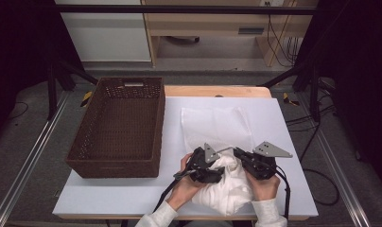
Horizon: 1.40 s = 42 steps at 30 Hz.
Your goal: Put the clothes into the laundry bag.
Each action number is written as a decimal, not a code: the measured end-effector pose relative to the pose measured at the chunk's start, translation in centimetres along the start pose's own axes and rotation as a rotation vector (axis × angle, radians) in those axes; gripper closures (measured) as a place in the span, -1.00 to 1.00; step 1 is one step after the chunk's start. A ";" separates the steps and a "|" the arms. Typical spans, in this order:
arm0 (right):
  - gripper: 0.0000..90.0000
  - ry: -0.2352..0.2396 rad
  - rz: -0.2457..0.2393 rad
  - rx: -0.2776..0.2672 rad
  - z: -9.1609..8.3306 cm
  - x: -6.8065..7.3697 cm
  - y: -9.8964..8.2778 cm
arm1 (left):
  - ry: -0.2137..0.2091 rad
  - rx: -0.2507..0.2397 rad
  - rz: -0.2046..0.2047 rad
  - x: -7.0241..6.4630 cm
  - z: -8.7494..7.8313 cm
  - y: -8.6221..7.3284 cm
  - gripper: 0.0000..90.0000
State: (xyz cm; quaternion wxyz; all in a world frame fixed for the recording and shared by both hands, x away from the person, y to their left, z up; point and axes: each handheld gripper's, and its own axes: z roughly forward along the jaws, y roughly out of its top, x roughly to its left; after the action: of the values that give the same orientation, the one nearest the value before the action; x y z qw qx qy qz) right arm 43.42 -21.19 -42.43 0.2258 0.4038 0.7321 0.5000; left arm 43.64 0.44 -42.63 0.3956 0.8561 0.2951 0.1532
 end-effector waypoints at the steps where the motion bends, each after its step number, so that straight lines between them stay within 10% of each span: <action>1: 0.97 0.002 -0.002 0.001 0.0 0.0 0.0 | -0.015 -0.014 0.004 0.0 -0.7 -0.3 -0.41; 7: 0.97 0.001 -0.002 0.007 -0.2 -0.1 0.0 | -0.136 -0.035 -0.029 -0.4 -2.9 -2.7 -0.52; 12: 0.97 0.004 -0.006 0.020 0.2 0.1 -0.1 | -0.270 0.000 -0.059 -0.4 -0.5 -3.5 -0.68; 15: 0.97 0.002 -0.006 0.025 0.4 0.1 -0.2 | -0.312 0.011 -0.076 -0.2 0.1 -3.4 -0.40; 19: 0.97 0.003 -0.003 0.025 0.4 0.0 -0.2 | -0.231 0.031 -0.029 -0.6 -0.3 -3.2 0.58; 24: 0.97 0.000 0.000 0.022 0.2 -0.1 -0.2 | -0.104 -0.044 0.013 -1.6 -1.8 -2.1 0.71; 34: 0.97 -0.005 -0.004 0.004 -0.2 0.0 0.0 | 0.100 -0.009 0.049 -0.9 1.4 -0.7 0.66; 38: 0.97 0.006 -0.012 0.007 0.1 0.2 0.0 | 0.067 -0.032 0.041 -0.2 1.3 -1.3 0.49; 42: 0.97 -0.002 -0.020 0.012 0.0 0.3 0.0 | 0.048 -0.061 -0.006 0.6 -0.6 -1.7 -0.22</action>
State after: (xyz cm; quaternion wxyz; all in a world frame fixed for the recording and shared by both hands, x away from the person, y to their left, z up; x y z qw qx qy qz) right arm 43.26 -20.96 -42.44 0.2289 0.3984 0.7389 0.4929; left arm 43.19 2.05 -43.59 0.4146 0.8390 0.3021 0.1813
